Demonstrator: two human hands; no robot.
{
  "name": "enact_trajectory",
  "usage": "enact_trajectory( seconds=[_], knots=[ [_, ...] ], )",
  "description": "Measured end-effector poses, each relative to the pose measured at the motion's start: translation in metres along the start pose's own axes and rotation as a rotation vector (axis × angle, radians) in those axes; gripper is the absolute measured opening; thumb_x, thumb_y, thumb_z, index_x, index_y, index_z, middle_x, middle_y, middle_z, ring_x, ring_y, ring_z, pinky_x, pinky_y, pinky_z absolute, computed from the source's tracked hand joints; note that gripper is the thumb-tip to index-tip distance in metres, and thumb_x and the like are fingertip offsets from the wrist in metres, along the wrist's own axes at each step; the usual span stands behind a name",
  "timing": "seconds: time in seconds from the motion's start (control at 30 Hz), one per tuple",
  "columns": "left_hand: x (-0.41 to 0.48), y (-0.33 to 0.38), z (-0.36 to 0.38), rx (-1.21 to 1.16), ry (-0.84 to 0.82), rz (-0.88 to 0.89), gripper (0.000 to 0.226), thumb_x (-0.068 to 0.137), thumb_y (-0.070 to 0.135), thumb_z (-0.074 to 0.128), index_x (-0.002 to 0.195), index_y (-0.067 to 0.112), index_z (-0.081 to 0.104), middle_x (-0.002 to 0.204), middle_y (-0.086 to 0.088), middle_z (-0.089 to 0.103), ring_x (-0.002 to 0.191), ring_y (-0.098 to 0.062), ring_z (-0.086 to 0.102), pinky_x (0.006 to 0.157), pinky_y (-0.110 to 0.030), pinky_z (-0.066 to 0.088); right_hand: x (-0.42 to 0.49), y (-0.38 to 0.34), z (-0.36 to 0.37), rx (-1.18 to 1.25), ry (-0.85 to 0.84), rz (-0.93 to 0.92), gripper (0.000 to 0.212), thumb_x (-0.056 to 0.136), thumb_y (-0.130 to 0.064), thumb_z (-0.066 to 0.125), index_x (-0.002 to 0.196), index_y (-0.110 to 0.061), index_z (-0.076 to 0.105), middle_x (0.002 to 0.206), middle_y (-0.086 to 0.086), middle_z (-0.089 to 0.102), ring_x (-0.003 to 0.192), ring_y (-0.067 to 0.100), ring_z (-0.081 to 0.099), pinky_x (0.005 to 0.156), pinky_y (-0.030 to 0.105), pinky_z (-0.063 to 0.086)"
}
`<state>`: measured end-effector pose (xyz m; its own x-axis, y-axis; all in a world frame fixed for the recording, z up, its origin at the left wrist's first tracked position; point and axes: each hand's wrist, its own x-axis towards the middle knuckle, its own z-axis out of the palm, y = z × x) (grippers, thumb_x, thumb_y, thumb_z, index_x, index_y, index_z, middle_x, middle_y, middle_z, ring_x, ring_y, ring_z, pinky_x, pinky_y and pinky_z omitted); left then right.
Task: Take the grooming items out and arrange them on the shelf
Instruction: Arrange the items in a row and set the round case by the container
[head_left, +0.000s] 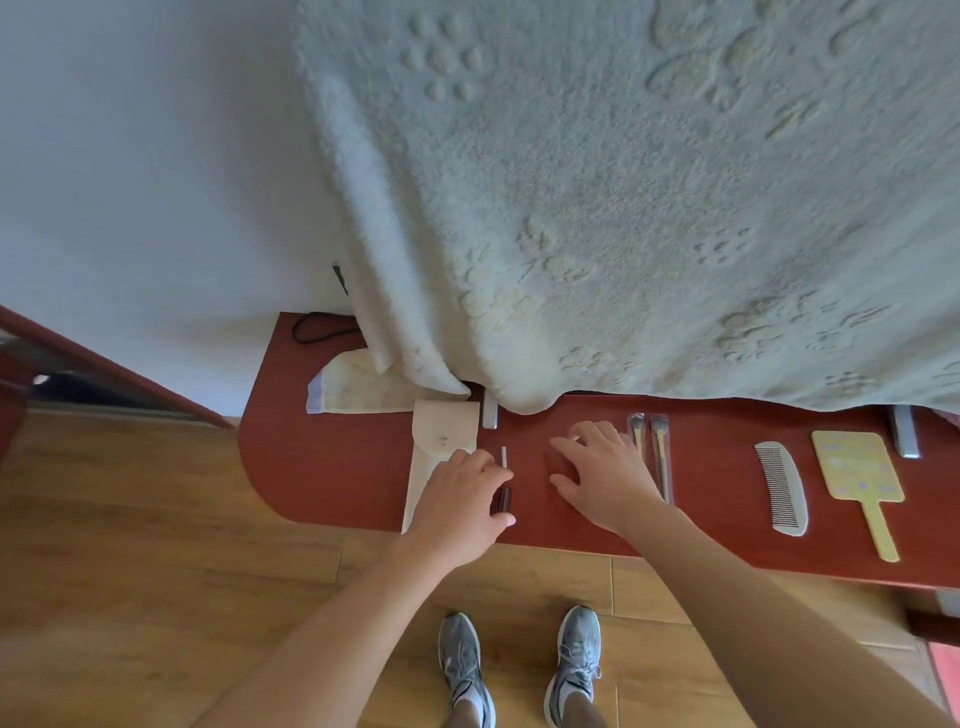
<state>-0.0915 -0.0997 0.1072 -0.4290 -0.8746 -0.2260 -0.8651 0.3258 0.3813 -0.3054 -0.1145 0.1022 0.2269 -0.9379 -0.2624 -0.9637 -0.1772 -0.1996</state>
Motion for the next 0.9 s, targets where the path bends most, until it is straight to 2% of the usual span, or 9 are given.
enact_trajectory(
  seconds=[0.23,0.47,0.9],
  knots=[
    [-0.002,-0.017,0.002,0.099,-0.030,0.081,0.055,0.089,0.045,0.063,0.138,0.023,0.051,0.134,0.006,0.047,0.125,-0.017,0.039,0.106,-0.034,0.033,0.021,-0.021,0.006,-0.021,-0.038,-0.103,0.049,0.090,-0.046,0.055,0.135,-0.027,0.051,0.130,0.001,0.051,0.121,0.023,0.042,0.100,0.038,0.035],
    [0.002,-0.021,0.011,0.130,-0.026,0.154,0.054,0.087,0.047,0.065,0.134,0.023,0.053,0.126,0.005,0.052,0.115,-0.018,0.043,0.102,-0.035,0.037,0.036,-0.032,0.014,0.004,-0.085,-0.170,0.052,0.092,-0.046,0.051,0.140,-0.028,0.045,0.131,-0.001,0.048,0.121,0.020,0.041,0.100,0.035,0.034],
    [0.007,-0.024,0.024,0.127,-0.005,0.166,0.046,0.085,0.044,0.070,0.125,0.026,0.057,0.117,0.007,0.056,0.108,-0.018,0.048,0.098,-0.033,0.039,0.047,-0.038,0.025,0.033,-0.086,-0.197,0.048,0.091,-0.041,0.052,0.135,-0.022,0.052,0.124,0.001,0.052,0.113,0.022,0.045,0.094,0.035,0.037]
  ],
)
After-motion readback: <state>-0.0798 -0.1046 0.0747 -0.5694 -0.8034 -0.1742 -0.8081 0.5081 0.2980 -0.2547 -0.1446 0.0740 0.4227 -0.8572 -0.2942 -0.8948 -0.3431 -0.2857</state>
